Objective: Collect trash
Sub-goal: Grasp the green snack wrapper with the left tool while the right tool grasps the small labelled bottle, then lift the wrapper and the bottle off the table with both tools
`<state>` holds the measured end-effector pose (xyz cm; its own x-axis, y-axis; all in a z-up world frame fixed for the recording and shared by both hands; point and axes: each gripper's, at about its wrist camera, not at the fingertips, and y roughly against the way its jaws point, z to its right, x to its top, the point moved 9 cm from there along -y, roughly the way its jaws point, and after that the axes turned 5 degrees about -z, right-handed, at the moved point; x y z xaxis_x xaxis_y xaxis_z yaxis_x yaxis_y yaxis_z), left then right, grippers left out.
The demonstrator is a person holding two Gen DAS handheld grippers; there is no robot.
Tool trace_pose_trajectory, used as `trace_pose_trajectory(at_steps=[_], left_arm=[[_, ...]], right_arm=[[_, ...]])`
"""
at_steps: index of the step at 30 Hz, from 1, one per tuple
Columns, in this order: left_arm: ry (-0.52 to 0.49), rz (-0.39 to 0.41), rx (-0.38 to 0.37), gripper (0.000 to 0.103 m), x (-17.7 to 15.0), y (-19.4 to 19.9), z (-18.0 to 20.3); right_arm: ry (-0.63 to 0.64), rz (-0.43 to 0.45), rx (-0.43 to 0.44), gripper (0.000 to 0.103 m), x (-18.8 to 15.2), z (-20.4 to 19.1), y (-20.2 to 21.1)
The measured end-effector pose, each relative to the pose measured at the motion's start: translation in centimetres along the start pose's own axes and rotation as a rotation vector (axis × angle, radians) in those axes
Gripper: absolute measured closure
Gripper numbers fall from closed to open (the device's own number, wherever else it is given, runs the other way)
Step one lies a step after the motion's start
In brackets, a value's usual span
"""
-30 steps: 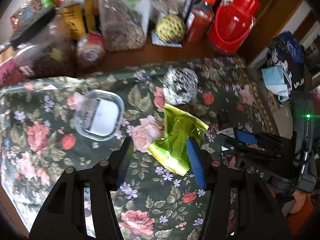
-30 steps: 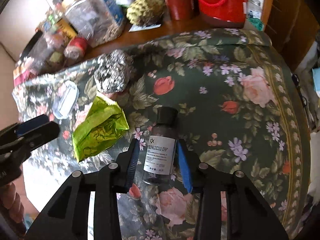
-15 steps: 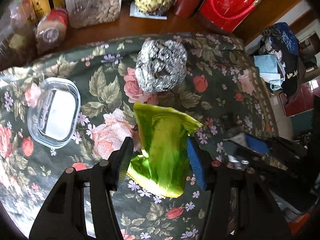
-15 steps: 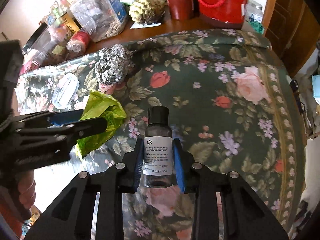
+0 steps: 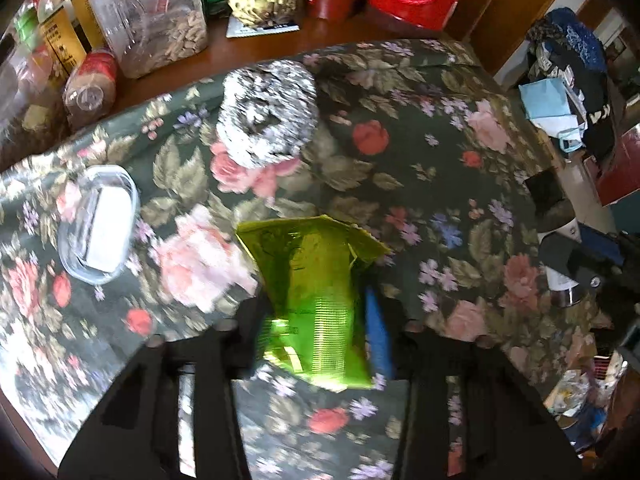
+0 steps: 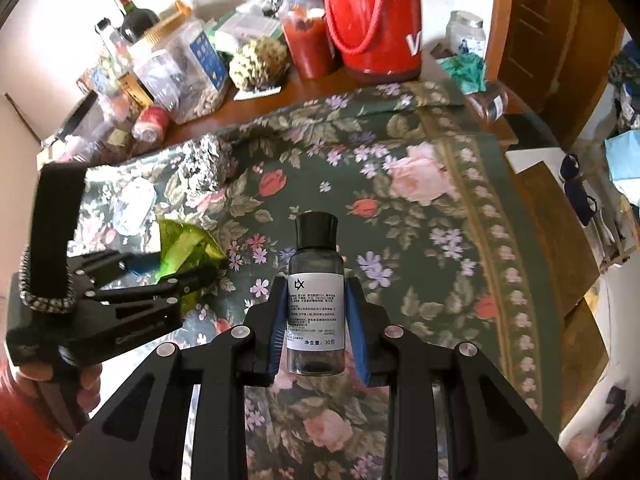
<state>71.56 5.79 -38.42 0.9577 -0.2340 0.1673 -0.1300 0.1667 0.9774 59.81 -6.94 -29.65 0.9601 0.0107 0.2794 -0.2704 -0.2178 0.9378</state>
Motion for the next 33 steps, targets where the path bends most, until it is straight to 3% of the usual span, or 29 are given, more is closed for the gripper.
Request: trace_pose_trajectory(at_steps=[5,11,16,25,33], left_arm=[[0.032,0.087,-0.026,0.075,-0.2,3.7,1.7],[0.073,0.217,0.021,0.075,0.1,9.5,3.6],[0.133,0.339,0.046,0.075,-1.7,14.8,5.1],[0.284,0.512,0.118,0.075,-8.5,22.7,6.6],[0.331,0.606,0.182,0.075,-14.7,27.9,6.2]], right_arm=[[0.011,0.037,0.004,0.077,-0.3,1.1,2.4],[0.037,0.097,0.012,0.077,-0.5,2.4,6.1],[0.102,0.177,0.029,0.077,-0.7,2.6,10.0],[0.279,0.244,0.081,0.077,-2.7,0.1,14.4],[0.366,0.338,0.141,0.077,-6.0,-4.3,19.2]])
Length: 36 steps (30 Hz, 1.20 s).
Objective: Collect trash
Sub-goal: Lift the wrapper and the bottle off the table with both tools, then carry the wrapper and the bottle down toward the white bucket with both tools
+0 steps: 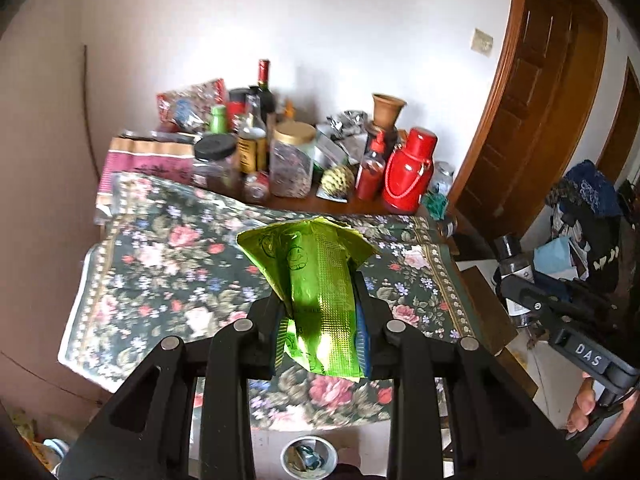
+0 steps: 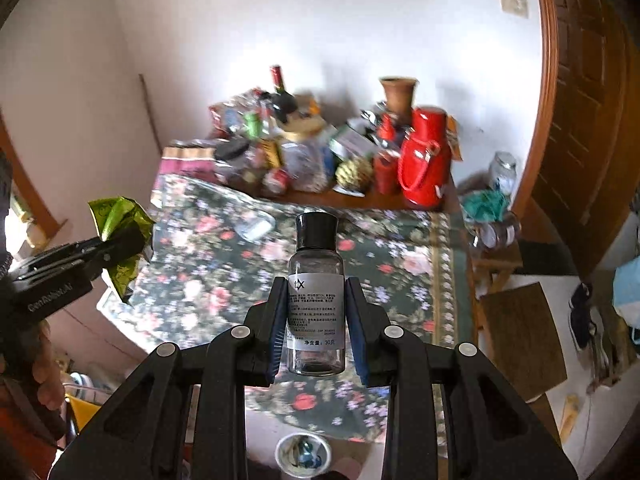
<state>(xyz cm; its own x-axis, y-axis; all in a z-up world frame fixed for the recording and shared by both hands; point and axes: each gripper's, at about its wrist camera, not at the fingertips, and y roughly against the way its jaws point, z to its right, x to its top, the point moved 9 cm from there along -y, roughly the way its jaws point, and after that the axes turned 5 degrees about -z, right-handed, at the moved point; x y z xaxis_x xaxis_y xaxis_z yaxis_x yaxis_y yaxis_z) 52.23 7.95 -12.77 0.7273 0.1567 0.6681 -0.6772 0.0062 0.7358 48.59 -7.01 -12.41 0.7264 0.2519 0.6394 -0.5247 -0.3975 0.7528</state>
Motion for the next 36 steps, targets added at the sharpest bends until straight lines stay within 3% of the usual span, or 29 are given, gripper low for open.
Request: trace_pose_trajectory(at_steps=[7,20,28,36], left_arm=[[-0.014,0.070,-0.022,0.075,-2.5,5.9,-2.8],[-0.047,0.022,-0.053,0.075,-12.7,13.4,-7.7],[-0.071,-0.081,-0.080,0.075,-18.6,13.0,-7.6],[-0.073,-0.225,-0.086,0.075,-24.0,8.8,-7.1]], right_arm=[[0.004,0.051,-0.021,0.077,-1.8,-4.6,3.1],[-0.068,0.026,-0.050,0.077,-11.1,-12.2,6.8],[-0.106,-0.078,-0.066,0.077,-16.3,-13.4,6.0],[-0.129,-0.180,-0.047,0.077,-20.9,-12.8,2.9]])
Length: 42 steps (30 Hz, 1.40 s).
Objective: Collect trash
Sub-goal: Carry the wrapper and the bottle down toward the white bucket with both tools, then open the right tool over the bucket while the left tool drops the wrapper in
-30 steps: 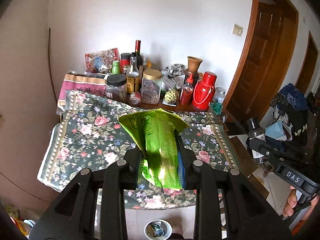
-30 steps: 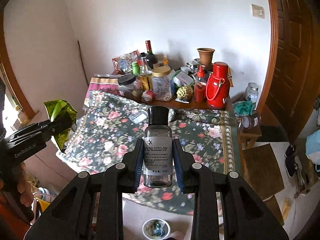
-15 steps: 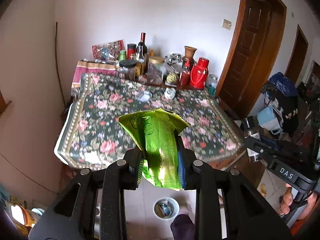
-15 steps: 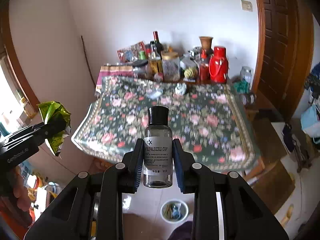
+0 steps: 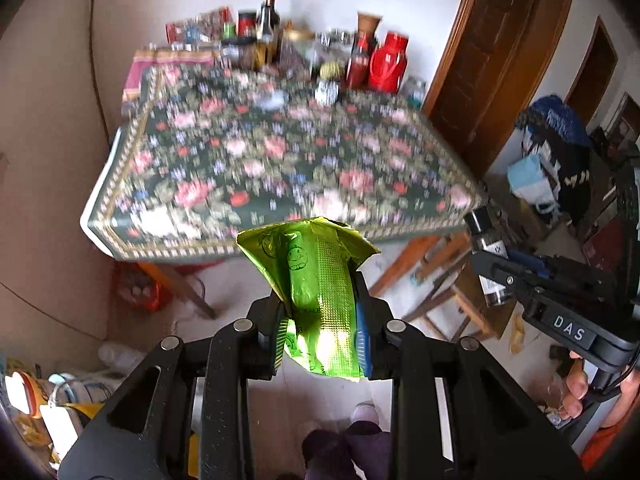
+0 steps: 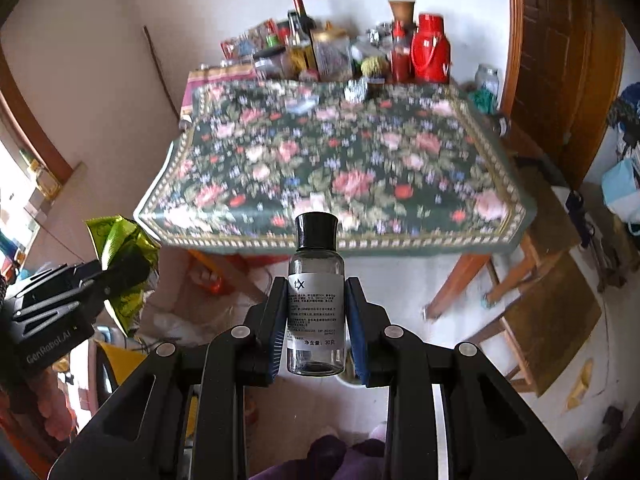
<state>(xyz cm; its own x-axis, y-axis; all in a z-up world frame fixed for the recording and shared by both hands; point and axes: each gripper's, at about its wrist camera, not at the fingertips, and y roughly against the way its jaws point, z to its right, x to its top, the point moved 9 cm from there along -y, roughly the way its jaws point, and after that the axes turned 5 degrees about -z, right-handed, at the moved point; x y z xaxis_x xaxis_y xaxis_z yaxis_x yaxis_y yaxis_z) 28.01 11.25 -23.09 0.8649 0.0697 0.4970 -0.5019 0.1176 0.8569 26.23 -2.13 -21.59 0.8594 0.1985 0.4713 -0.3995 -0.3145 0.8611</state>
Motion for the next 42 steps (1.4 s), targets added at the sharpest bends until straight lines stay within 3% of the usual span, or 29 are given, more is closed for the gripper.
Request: trace_pose_trajectory(at_steps=[5,16,27,28,29,39,42], left_arm=[[0.023,-0.096,0.018,0.075,-2.3,-5.6,0.1],[0.107,-0.204,0.040,0.075,-7.1,-18.5,-0.5],[0.192,-0.314,0.085,0.075,-13.9,-29.6,-2.9],[0.196,-0.325,0.083,0.075,-14.4,-30.4,-2.8],[0.196,-0.335,0.081,0.075,-14.7,-31.1,-2.8],[0.189,-0.420,0.027,0.073,-16.7,-36.3,0.8],[0.219,-0.453,-0.006,0.063,-17.3,-38.0,1.6]], right_arm=[[0.032,-0.063,0.007,0.077,-1.6,1.6,-4.2],[0.031,-0.228,0.021,0.077,-6.6,7.2,-15.8],[0.041,-0.347,0.110,0.076,-11.3,7.9,-26.8],[0.032,-0.370,0.112,0.071,-11.8,8.1,-27.6],[0.022,-0.388,0.116,0.064,-12.1,8.4,-28.2],[-0.031,-0.411,0.081,0.064,-13.2,12.3,-28.4],[-0.037,-0.407,0.064,0.063,-13.2,13.2,-28.1]])
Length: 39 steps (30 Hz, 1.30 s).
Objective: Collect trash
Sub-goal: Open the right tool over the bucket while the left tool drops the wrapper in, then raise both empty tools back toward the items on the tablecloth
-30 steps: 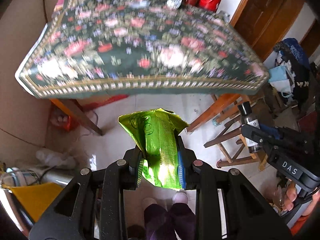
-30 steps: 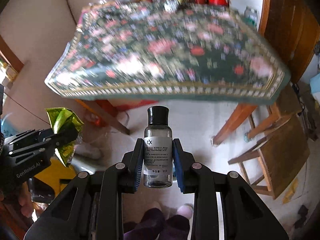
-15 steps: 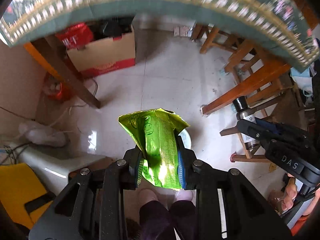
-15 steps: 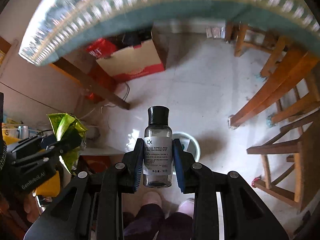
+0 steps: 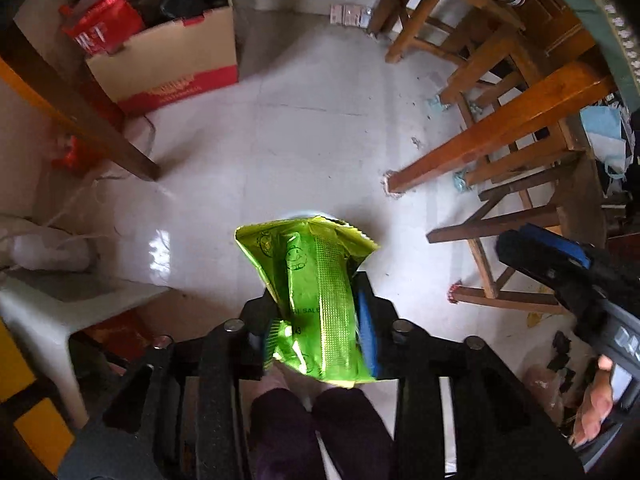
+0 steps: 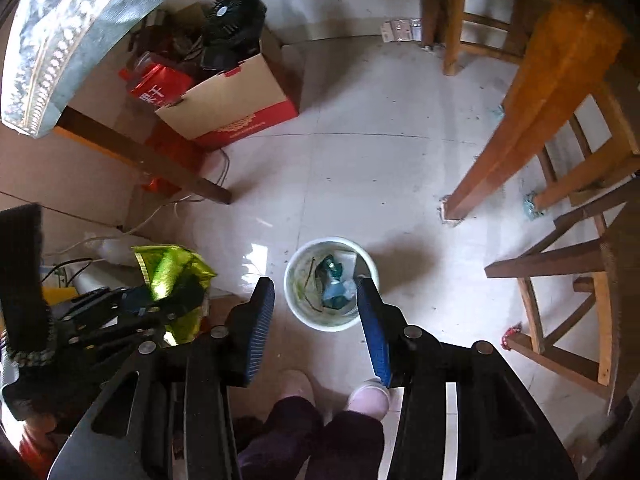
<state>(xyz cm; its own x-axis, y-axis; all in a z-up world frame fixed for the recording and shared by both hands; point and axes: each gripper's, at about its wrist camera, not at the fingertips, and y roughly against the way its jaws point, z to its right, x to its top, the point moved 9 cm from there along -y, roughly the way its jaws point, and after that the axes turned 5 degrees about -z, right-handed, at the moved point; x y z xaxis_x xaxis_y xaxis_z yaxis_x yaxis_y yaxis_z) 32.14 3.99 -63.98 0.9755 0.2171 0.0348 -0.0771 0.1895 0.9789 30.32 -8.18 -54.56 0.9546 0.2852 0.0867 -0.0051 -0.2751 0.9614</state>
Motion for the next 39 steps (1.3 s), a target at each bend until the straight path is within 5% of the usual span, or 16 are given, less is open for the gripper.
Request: trace_pose_trajectory(at_steps=[7,16,28,39], left_arm=[[0.043,-0.067,-0.029,0.057,0.3,-2.5,0.6],[-0.018,-0.012,0.030,0.057,-0.1,2.5,0.8],[-0.127,0.192,0.095,0.057,0.1,19.9,3.0],[-0.174,0.429,0.077,0.057,-0.2,37.6,4.9]], right_arm=[[-0.014,0.017,-0.013,0.063,-0.1,0.8,0.6],[-0.011,0.040,-0.008,0.063,0.0,-0.1,3.5],[0.036,0.166,-0.006,0.063,1.9,-5.8,15.7],[0.096,0.364,-0.025,0.063,2.4,-12.3,29.7]])
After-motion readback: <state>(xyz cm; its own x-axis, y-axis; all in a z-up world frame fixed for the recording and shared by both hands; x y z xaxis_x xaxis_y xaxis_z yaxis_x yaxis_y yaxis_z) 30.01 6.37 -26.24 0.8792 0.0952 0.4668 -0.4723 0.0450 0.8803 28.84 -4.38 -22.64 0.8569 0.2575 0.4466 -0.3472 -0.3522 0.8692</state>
